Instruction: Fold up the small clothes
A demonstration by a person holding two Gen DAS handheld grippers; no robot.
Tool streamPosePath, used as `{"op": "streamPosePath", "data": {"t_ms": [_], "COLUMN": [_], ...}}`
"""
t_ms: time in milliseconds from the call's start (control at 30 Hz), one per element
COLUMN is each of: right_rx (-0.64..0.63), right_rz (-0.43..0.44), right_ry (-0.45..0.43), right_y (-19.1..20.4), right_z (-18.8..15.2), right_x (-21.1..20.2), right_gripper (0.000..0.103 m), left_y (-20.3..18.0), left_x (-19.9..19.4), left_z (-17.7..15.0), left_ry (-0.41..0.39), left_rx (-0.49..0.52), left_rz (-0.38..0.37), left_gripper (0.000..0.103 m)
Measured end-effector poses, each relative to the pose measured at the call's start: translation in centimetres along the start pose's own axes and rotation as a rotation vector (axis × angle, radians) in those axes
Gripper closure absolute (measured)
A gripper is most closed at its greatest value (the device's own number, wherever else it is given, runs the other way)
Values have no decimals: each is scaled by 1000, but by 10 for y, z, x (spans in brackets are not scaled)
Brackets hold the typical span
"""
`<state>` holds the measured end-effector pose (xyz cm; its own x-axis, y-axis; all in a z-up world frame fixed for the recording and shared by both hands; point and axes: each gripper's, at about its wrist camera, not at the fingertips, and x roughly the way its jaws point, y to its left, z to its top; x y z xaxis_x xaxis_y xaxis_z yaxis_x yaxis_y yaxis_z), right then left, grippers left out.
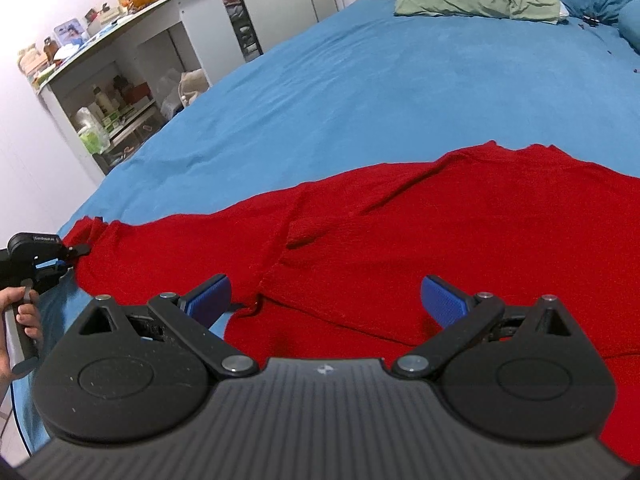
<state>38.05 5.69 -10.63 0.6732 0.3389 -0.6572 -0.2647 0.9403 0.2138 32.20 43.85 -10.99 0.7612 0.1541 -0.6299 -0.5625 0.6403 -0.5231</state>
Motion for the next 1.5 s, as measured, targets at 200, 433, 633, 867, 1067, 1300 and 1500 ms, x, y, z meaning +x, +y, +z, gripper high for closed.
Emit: {"op": "streamPosePath", "data": {"t_ms": [200, 433, 633, 867, 1067, 1300, 1500], "right_rx": [31, 99, 162, 218, 229, 45, -102], "right_rz": [-4, -53, -158, -250, -246, -180, -177], "right_ry": [-50, -147, -175, -122, -135, -114, -21], "right_y": [-17, -64, -126, -184, -196, -144, -92], "right_z": [7, 15, 7, -23, -28, 0, 7], "right_x": [-23, -72, -108, -121, -123, -92, -13], "right_gripper": [0, 0, 0, 0, 0, 0, 0], "left_y": [-78, -244, -341, -341, -329, -264, -210], "left_x": [-39, -69, -21, 24, -15, -65, -51], "left_z": [-3, -82, -223, -303, -276, -219, -220], "left_ry": [-83, -53, 163, 286, 193, 67, 71], "left_rx": [156, 450, 623, 707, 786, 805, 749], "left_rz": [-115, -376, -461, -378, -390, -302, -195], "left_gripper": [97, 97, 97, 96, 15, 6, 6]}}
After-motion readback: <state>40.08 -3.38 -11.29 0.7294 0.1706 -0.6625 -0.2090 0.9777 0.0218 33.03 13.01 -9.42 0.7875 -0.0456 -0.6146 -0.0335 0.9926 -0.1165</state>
